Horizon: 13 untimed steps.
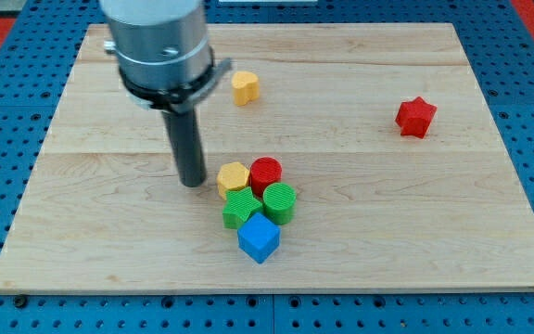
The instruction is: Push the yellow heart and the blue triangle into the group of blocks
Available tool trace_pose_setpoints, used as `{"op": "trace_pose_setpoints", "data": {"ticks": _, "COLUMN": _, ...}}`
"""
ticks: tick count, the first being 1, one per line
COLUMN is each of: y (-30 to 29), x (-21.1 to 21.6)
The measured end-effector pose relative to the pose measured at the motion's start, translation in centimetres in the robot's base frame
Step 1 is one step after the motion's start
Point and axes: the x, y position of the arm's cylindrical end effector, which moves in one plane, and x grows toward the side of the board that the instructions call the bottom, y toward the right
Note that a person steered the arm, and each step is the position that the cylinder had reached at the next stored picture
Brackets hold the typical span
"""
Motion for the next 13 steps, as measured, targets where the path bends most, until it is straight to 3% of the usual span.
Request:
{"op": "trace_pose_setpoints", "data": {"ticks": 3, "y": -5.1, "x": -15.6}}
{"op": "trace_pose_setpoints", "data": {"ticks": 4, "y": 3.2, "x": -18.3}}
{"op": "trace_pose_setpoints", "data": {"ticks": 5, "y": 9.4, "x": -17.3}}
{"op": "trace_pose_setpoints", "data": {"ticks": 8, "y": 7.4, "x": -10.9}}
{"op": "trace_pose_setpoints", "data": {"ticks": 10, "y": 4.5, "x": -10.9}}
{"op": "trace_pose_setpoints", "data": {"ticks": 12, "y": 6.2, "x": -4.1}}
{"op": "trace_pose_setpoints", "data": {"ticks": 13, "y": 6.3, "x": -8.6}}
